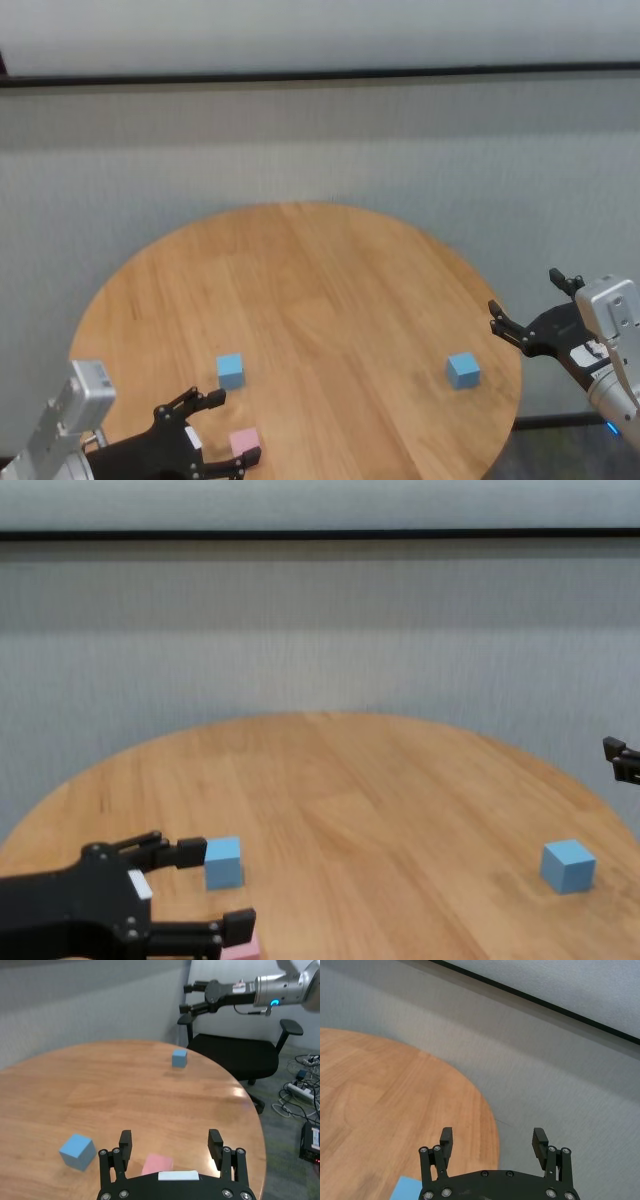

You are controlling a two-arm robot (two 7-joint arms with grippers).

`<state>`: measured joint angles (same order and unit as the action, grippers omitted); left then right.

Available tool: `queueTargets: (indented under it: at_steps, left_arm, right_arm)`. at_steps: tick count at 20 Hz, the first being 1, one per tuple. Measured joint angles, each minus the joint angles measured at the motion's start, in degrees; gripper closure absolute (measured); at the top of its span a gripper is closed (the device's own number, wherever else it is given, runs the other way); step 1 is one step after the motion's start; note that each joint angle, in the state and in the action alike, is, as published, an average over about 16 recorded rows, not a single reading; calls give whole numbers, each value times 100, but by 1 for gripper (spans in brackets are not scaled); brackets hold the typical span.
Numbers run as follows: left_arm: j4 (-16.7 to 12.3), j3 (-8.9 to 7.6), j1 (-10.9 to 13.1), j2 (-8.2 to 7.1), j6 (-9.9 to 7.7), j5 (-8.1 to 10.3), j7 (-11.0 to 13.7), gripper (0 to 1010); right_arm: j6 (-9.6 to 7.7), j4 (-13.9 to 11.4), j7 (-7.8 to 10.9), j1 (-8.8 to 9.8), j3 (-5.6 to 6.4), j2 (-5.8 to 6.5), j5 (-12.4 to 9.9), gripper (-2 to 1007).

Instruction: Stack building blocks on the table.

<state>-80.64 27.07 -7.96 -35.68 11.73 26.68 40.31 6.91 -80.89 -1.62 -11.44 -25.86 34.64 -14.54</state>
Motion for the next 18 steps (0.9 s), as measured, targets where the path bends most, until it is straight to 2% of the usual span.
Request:
queueTargets:
  at_steps: [11, 18]
  left_arm:
    - [635, 88, -229, 313, -16, -273, 56, 11]
    - [810, 95, -294, 415, -3, -375, 69, 11]
  right_arm:
    - [0, 0, 0, 0, 0, 0, 0, 4]
    - [0, 0, 0, 0, 0, 0, 0, 4]
